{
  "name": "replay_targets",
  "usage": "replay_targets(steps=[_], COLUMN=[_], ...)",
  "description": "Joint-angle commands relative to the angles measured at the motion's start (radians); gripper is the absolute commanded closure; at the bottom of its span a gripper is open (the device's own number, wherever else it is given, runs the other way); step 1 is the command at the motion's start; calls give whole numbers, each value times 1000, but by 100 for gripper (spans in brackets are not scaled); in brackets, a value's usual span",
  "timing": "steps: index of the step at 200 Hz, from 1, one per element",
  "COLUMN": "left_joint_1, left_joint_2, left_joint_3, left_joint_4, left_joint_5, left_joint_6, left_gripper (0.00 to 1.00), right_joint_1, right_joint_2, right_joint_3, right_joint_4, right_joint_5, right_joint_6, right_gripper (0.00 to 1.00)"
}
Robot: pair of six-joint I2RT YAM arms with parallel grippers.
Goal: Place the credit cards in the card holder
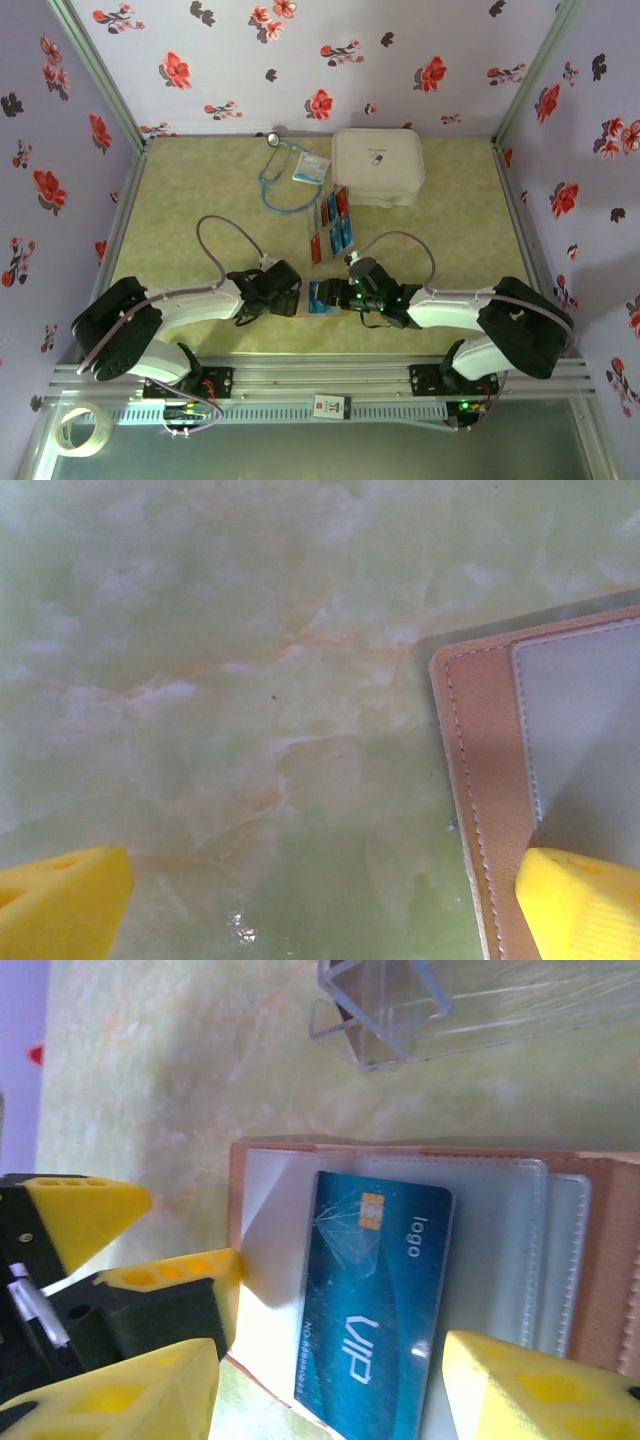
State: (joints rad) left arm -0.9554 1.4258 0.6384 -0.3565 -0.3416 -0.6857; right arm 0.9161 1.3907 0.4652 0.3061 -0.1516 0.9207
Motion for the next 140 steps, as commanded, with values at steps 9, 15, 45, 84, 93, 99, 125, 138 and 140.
replay_targets(steps=[9,15,45,84,93,99,125,138,140], left_joint_1=[4,4,5,4,4,4,4,4,4], left_joint_2=[5,4,-2,-6,-6,-5,-5,-5,-6], left_joint_3=[-22,-26,-37,-40,-40,-40,-40,-42,-42], left_joint_4=[-14,-12,-2,8,11,11,15,16,17], left_joint_5=[-14,-14,-14,-15,-15,-14,-15,-15,-15], left_joint_6=[-2,-3,3,12,13,14,20,20,21], left_gripper=[0,0,0,0,0,0,0,0,0], right_joint_1=[8,10,24,53,58,62,67,67,69], right_joint_2=[-27,-23,21,95,111,121,152,166,168], right_joint_3=[78,94,171,250,268,276,296,301,302], right_joint_4=[-244,-280,-412,-491,-509,-518,-535,-535,-534], right_joint_5=[99,118,187,247,263,269,289,287,287], right_joint_6=[-60,-63,-76,-89,-91,-92,-87,-86,-86], right_gripper=[46,53,91,100,100,100,100,100,100])
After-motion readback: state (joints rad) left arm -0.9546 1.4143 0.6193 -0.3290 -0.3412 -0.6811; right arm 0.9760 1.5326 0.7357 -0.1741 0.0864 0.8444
